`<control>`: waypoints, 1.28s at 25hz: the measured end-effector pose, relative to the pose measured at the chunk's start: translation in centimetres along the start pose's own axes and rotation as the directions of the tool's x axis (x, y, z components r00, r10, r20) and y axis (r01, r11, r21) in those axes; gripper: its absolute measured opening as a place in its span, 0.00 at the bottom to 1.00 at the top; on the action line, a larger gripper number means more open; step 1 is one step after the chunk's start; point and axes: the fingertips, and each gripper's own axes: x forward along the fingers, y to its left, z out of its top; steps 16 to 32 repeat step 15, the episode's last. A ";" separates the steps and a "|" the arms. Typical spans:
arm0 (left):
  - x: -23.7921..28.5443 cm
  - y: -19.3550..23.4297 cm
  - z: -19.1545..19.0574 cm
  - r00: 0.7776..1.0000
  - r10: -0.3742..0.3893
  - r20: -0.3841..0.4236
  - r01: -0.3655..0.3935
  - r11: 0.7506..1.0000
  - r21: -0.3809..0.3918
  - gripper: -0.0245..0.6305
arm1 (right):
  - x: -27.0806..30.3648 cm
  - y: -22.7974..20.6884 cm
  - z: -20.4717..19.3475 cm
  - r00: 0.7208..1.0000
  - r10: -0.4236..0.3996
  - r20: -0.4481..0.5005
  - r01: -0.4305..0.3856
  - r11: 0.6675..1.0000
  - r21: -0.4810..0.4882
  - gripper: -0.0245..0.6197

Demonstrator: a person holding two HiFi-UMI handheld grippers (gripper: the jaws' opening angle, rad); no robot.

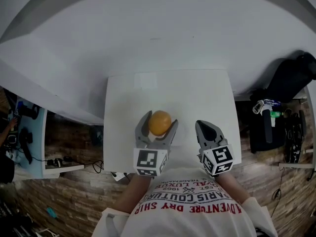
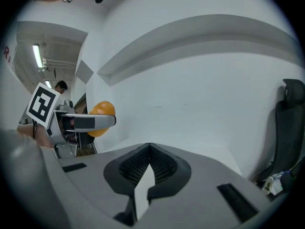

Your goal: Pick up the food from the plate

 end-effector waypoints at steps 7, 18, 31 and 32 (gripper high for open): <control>0.2 0.0 -0.7 1.000 0.012 -0.011 -0.012 1.000 0.000 0.61 | 0.0 -0.2 -0.1 1.000 -0.009 -0.005 0.009 1.000 -0.004 0.06; 0.4 0.1 -1.0 1.000 0.002 -0.021 -0.002 1.000 -0.004 0.61 | 0.3 -0.2 -0.2 1.000 -0.011 -0.012 0.011 1.000 -0.003 0.06; 0.4 0.1 -1.0 1.000 0.002 -0.021 -0.002 1.000 -0.004 0.61 | 0.3 -0.2 -0.2 1.000 -0.011 -0.012 0.011 1.000 -0.003 0.06; 0.4 0.1 -1.0 1.000 0.002 -0.021 -0.002 1.000 -0.004 0.61 | 0.3 -0.2 -0.2 1.000 -0.011 -0.012 0.011 1.000 -0.003 0.06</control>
